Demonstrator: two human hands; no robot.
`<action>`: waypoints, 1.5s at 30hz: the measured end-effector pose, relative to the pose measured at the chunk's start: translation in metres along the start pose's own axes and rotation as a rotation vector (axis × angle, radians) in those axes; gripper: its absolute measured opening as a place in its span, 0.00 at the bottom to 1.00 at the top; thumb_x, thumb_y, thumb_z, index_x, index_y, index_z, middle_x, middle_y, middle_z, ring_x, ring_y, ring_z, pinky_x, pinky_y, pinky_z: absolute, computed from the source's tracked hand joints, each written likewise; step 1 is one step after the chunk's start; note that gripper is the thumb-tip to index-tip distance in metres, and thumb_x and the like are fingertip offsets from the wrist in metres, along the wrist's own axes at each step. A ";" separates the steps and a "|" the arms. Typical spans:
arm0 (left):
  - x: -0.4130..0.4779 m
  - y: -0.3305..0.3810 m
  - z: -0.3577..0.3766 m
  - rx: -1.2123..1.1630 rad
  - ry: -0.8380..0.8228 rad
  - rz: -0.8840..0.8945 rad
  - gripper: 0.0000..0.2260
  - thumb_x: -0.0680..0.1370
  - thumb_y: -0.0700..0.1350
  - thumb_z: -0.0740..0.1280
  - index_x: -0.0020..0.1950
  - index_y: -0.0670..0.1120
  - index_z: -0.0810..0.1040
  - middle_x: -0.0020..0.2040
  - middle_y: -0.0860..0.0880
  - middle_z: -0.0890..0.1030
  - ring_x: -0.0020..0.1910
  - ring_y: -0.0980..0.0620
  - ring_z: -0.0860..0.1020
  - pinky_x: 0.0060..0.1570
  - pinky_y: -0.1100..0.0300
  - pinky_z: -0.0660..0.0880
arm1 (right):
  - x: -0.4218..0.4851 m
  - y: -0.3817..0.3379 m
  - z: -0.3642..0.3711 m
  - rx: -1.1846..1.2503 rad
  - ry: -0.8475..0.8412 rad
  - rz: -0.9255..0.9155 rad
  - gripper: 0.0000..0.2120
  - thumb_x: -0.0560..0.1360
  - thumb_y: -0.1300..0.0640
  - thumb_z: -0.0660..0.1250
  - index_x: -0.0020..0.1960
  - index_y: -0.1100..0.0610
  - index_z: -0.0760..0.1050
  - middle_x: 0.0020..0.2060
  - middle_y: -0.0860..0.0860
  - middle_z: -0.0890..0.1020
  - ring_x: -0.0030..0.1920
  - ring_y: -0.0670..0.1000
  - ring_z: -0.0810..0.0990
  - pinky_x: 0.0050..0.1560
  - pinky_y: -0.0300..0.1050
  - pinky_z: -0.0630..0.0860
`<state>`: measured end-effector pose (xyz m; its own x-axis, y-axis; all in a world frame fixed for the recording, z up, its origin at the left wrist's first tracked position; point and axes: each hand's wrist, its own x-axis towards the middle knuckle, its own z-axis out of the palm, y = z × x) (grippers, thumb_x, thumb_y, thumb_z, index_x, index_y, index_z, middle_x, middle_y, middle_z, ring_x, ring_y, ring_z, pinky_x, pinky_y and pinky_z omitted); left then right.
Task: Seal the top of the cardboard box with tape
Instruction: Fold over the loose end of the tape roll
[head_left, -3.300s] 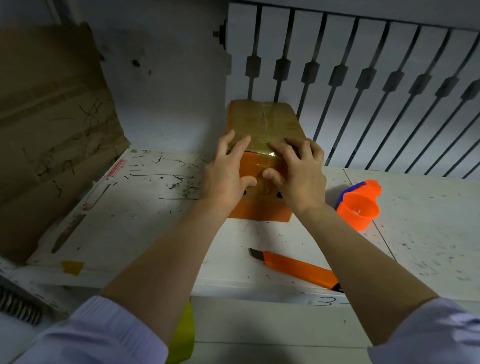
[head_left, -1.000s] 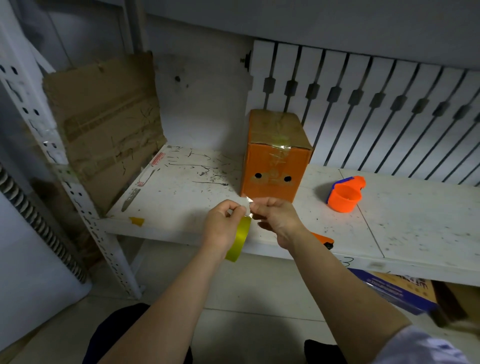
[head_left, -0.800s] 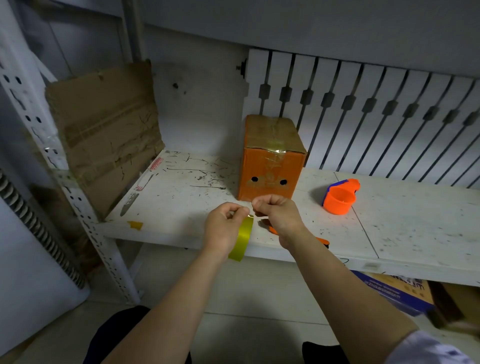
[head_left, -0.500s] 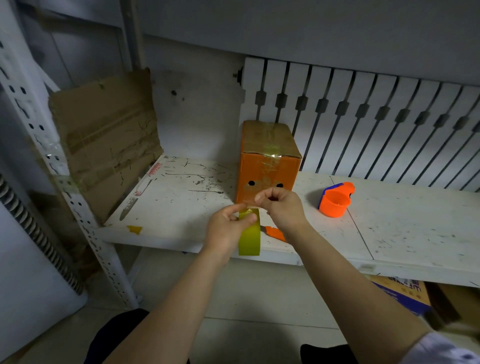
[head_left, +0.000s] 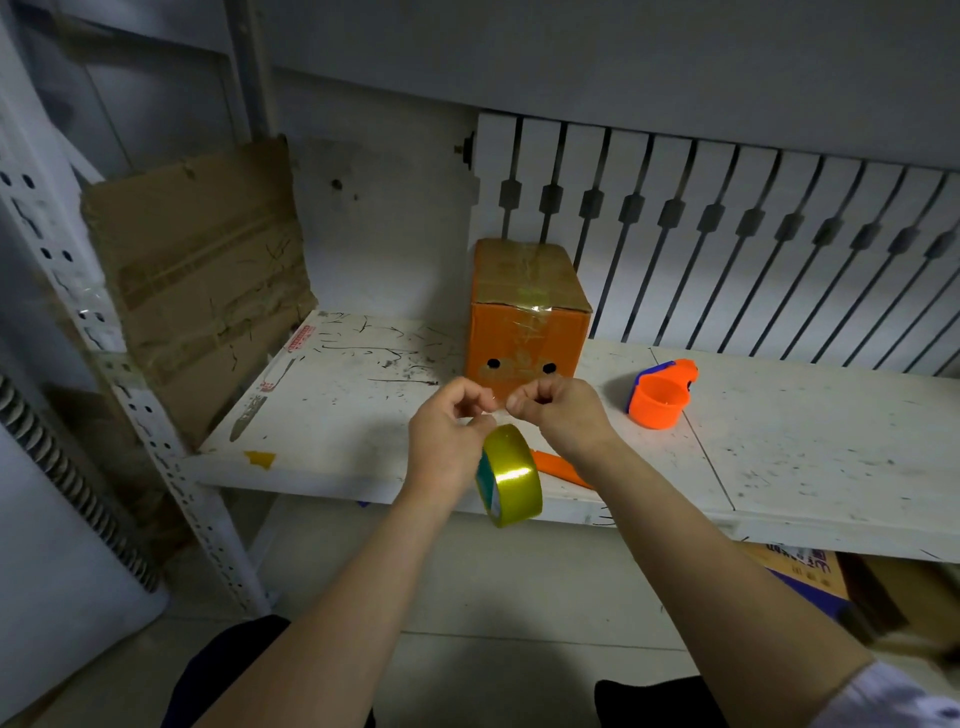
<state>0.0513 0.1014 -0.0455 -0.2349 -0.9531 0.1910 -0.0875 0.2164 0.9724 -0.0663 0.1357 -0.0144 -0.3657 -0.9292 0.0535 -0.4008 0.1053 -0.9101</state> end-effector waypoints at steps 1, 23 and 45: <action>-0.001 0.000 0.000 0.007 0.000 0.004 0.17 0.71 0.32 0.68 0.35 0.55 0.74 0.47 0.51 0.79 0.50 0.50 0.78 0.48 0.62 0.73 | -0.001 0.000 -0.001 -0.001 -0.009 0.001 0.06 0.74 0.62 0.66 0.38 0.59 0.78 0.34 0.44 0.77 0.38 0.40 0.75 0.39 0.32 0.69; -0.004 0.002 0.004 0.169 0.051 0.083 0.10 0.69 0.37 0.74 0.49 0.44 0.84 0.44 0.49 0.82 0.38 0.58 0.78 0.40 0.73 0.74 | 0.000 -0.009 -0.011 -0.125 -0.113 0.150 0.10 0.74 0.58 0.67 0.50 0.64 0.79 0.37 0.49 0.78 0.41 0.45 0.74 0.37 0.37 0.70; -0.003 0.013 0.003 0.384 0.082 0.196 0.08 0.70 0.42 0.72 0.48 0.45 0.85 0.42 0.51 0.78 0.52 0.48 0.75 0.51 0.57 0.72 | 0.003 -0.008 -0.026 0.015 -0.147 0.053 0.11 0.70 0.67 0.69 0.37 0.55 0.73 0.33 0.50 0.78 0.35 0.45 0.76 0.34 0.34 0.72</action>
<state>0.0481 0.1077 -0.0339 -0.2063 -0.8964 0.3924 -0.4059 0.4433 0.7992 -0.0861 0.1413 0.0033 -0.2583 -0.9645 -0.0546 -0.3709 0.1512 -0.9163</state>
